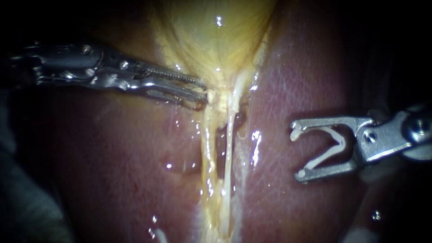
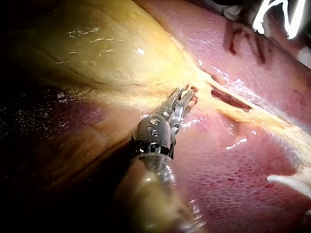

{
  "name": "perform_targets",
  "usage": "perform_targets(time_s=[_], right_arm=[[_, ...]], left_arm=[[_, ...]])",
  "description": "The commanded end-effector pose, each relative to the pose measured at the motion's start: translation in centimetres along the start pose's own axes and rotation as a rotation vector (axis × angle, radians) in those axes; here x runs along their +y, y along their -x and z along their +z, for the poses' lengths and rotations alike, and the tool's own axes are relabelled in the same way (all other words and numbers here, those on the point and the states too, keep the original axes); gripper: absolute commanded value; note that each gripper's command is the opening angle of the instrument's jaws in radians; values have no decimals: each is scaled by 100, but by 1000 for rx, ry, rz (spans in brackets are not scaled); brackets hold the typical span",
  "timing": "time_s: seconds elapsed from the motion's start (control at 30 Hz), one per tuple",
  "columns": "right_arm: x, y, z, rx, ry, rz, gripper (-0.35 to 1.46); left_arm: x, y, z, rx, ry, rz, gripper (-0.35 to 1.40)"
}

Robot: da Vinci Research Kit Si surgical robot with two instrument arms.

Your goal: Grabbing gallbladder

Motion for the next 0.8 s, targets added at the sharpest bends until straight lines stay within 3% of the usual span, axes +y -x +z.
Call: perform_targets(time_s=[0.03, 0.23, 0.5, 0.8], right_arm=[[0, 0, 0, 0, 0, 0, 47], [0, 0, 0, 0, 0, 0, 47], [0, 0, 0, 0, 0, 0, 47], [0, 0, 0, 0, 0, 0, 47]], left_arm=[[0, -1, -2, -1, -1, -2, 0], [2, -5, -9, 2, 4, -5, -5], [5, -6, -12, 2, 5, -35, -35], [6, -5, -18, 0, 17, -81, -35]])
